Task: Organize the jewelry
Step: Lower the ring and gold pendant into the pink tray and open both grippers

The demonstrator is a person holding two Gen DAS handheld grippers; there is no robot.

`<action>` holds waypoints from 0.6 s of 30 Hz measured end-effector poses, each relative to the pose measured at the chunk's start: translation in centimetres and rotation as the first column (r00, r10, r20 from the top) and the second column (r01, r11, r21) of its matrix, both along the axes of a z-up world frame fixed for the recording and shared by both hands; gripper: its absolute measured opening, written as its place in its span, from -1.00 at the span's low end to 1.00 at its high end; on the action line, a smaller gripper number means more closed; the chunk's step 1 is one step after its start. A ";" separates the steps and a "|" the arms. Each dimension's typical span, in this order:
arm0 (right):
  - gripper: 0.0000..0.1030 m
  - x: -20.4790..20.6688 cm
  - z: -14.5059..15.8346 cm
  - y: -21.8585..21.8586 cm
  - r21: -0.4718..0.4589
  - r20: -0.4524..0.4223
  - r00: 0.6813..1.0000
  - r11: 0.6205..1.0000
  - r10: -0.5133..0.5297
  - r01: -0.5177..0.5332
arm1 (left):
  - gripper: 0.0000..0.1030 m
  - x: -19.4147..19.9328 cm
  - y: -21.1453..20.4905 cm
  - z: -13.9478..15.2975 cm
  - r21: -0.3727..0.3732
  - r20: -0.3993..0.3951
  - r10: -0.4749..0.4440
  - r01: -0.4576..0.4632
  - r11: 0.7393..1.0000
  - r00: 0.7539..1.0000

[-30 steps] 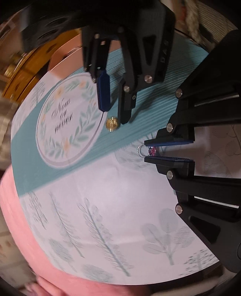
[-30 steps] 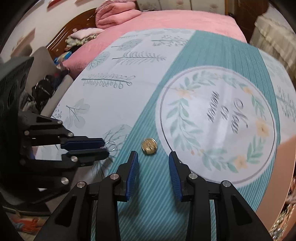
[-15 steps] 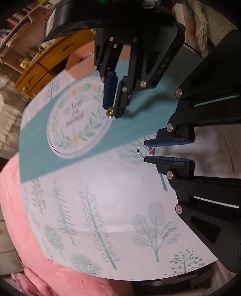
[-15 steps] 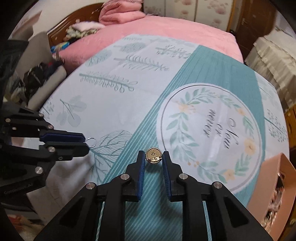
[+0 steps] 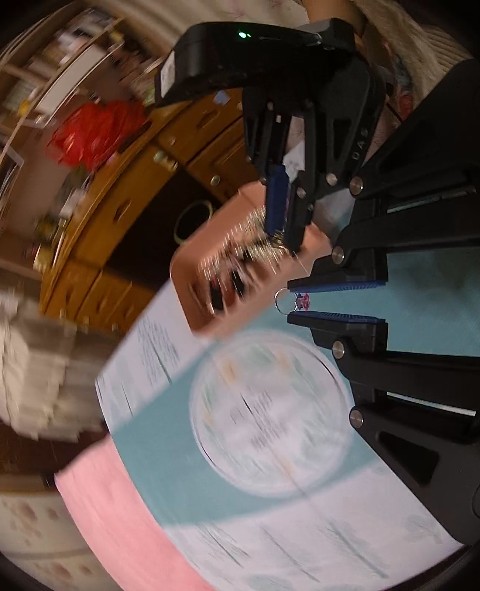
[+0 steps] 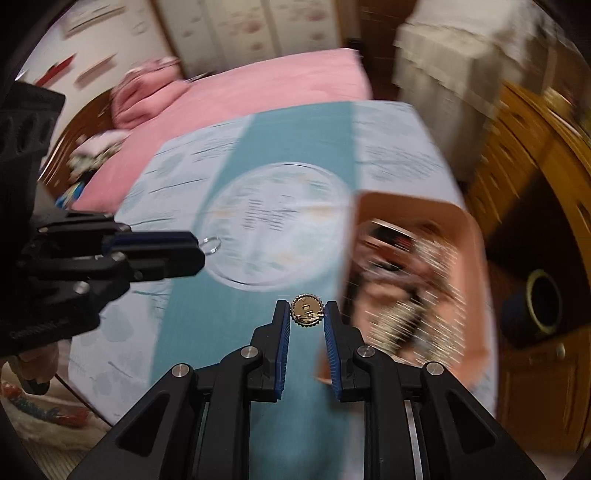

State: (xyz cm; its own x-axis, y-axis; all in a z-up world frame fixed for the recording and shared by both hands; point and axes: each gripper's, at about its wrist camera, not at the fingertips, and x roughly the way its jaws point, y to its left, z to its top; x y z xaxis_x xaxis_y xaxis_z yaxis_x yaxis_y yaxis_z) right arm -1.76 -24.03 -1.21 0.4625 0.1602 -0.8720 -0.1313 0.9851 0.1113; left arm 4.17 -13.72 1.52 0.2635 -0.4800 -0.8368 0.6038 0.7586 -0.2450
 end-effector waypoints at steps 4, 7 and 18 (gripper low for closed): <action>-0.65 -0.9 -0.8 -3.2 0.037 -0.025 0.998 0.998 -0.053 0.054 | -0.85 1.0 -4.4 -1.2 0.014 -0.019 -0.066 0.067 0.998 0.998; -0.65 -1.2 -1.5 -4.2 0.064 -0.032 0.998 0.996 -0.057 0.059 | -0.85 1.7 -6.6 -2.4 0.028 -0.055 -0.091 0.093 0.995 0.994; -0.64 -0.6 -3.0 -3.9 0.102 -0.060 0.998 0.995 0.002 0.004 | -0.85 3.5 -9.1 -6.4 0.103 -0.112 -0.079 0.091 0.991 0.991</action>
State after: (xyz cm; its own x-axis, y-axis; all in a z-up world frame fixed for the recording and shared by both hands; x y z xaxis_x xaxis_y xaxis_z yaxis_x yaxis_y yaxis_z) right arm -2.38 -27.90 -4.22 0.4105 0.2489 -0.8772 -0.1202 0.9684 0.2185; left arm 7.66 -22.77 -4.92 0.1313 -0.4027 -0.9059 0.6416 0.7311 -0.2320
